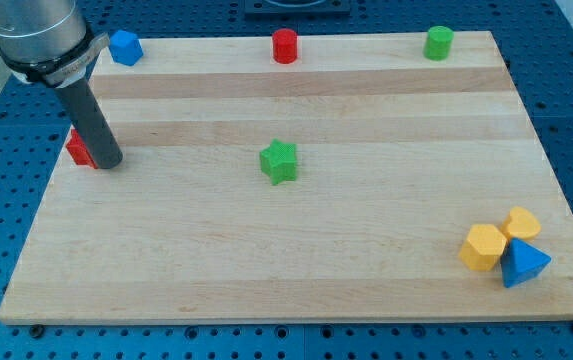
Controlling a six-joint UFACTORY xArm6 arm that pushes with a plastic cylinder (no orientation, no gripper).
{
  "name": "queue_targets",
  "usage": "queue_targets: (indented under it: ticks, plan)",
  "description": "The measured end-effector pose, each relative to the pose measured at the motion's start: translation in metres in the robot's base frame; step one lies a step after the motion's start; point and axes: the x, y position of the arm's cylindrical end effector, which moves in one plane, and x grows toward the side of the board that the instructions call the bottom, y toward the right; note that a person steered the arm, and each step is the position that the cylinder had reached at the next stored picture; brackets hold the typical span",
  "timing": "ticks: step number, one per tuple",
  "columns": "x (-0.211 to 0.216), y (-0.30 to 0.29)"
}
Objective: Push the green star slightly to the right
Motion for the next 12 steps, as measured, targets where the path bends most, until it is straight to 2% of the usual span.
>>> queue_targets:
  ticks: [3,5,6,7,10,11,12]
  plan:
    - [0.0,0.002]
    - [-0.012,0.072]
    - [0.017,0.09]
    - [0.03,0.138]
    - [-0.01,0.278]
    - [-0.01,0.32]
    - [0.009,0.323]
